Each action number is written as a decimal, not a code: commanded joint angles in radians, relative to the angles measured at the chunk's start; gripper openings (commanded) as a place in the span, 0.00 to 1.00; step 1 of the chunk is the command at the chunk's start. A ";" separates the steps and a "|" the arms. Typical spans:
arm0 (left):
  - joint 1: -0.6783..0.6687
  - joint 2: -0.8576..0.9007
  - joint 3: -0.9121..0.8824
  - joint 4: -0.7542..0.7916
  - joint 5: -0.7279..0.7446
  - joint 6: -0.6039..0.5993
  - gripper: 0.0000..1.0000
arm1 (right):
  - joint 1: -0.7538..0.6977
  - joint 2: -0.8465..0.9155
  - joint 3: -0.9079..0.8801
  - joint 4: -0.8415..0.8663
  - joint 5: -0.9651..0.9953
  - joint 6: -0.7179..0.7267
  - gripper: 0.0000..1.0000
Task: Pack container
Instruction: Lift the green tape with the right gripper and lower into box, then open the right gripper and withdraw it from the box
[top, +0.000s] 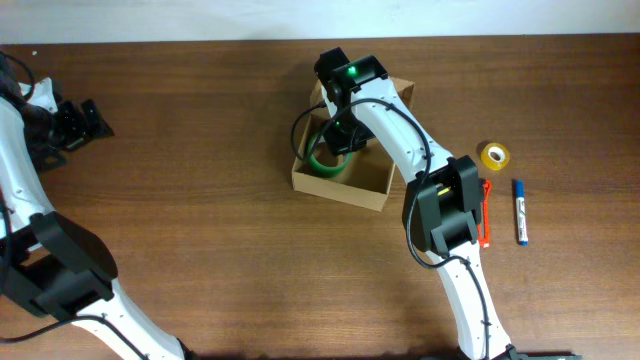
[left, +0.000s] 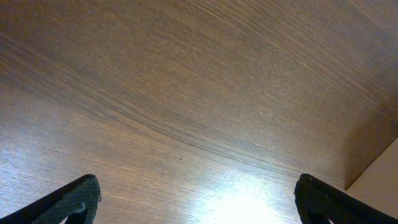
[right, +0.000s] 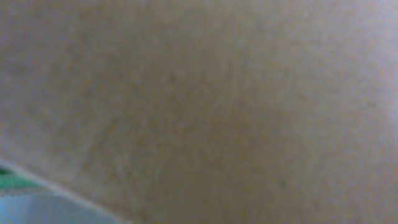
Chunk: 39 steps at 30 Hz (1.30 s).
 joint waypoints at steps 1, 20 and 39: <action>0.002 -0.006 -0.007 0.000 0.010 0.019 1.00 | -0.002 0.010 -0.002 0.003 0.006 0.003 0.04; 0.002 -0.006 -0.007 0.000 0.010 0.019 1.00 | -0.004 0.016 0.000 -0.005 0.006 0.002 0.43; 0.002 -0.006 -0.007 0.000 0.011 0.019 1.00 | -0.055 -0.505 0.079 -0.131 0.177 -0.076 0.55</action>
